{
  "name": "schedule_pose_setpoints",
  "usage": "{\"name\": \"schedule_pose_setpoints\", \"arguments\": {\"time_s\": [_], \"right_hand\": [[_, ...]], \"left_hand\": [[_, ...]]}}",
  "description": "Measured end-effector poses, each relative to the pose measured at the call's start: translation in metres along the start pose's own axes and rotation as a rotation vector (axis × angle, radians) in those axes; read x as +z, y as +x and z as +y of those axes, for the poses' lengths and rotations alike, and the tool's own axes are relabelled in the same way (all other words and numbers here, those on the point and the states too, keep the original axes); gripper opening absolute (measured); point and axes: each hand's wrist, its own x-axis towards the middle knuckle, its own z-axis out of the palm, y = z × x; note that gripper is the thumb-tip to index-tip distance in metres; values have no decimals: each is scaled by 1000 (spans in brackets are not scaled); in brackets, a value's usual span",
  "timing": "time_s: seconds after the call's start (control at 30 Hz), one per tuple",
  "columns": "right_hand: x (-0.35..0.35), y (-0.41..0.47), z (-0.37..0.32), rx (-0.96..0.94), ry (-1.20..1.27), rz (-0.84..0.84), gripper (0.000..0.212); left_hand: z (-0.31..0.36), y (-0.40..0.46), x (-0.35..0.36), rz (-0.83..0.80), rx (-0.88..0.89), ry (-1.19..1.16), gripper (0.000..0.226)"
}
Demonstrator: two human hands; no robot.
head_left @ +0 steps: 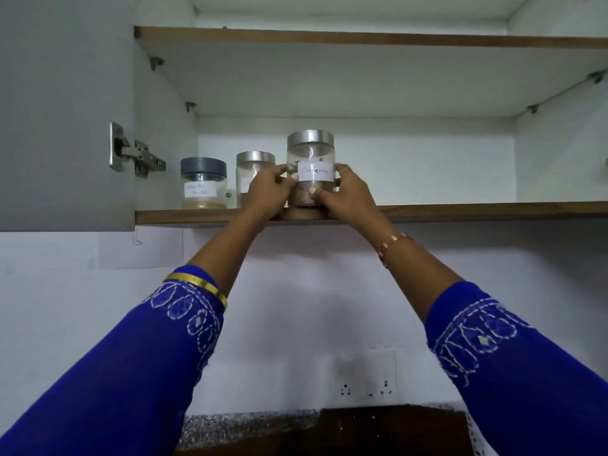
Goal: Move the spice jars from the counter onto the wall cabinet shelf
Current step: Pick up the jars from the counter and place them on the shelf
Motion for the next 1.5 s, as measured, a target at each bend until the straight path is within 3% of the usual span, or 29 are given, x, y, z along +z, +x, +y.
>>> {"name": "schedule_pose_setpoints", "arguments": {"time_s": [0.2,0.3,0.47,0.6,0.63,0.7,0.8,0.9,1.03,1.13,1.3,1.5], "right_hand": [[-1,27,13,63,-187,-40,58],[0,39,18,105,-240,-78,59],[5,53,20,148,-380,-224,40],[11,58,21,156,-423,-253,17],[10,57,20,166,-430,-254,5],[10,55,19,185,-410,-262,16],[9,49,19,158,-417,-239,16],[12,31,19,74,-522,-142,21],[12,-6,24,-125,-684,12,30],[7,-49,37,-203,-731,-28,44],[-13,-151,51,-26,-505,-82,53],[-45,-267,61,180,-353,-50,52]], "left_hand": [[-1,24,10,-11,-128,49,46],[-2,32,11,-99,-191,64,46],[-1,37,9,-204,-201,188,35],[-2,41,8,-263,-210,263,7],[-3,43,9,-258,-201,296,11],[-4,43,11,-232,-164,379,10],[-1,36,16,-175,-137,455,25],[2,16,23,-28,-28,531,35],[-1,-21,31,103,159,374,40],[-6,-61,37,136,283,162,38],[-16,-153,53,75,335,4,36],[-28,-273,78,-131,162,-138,37]]}}
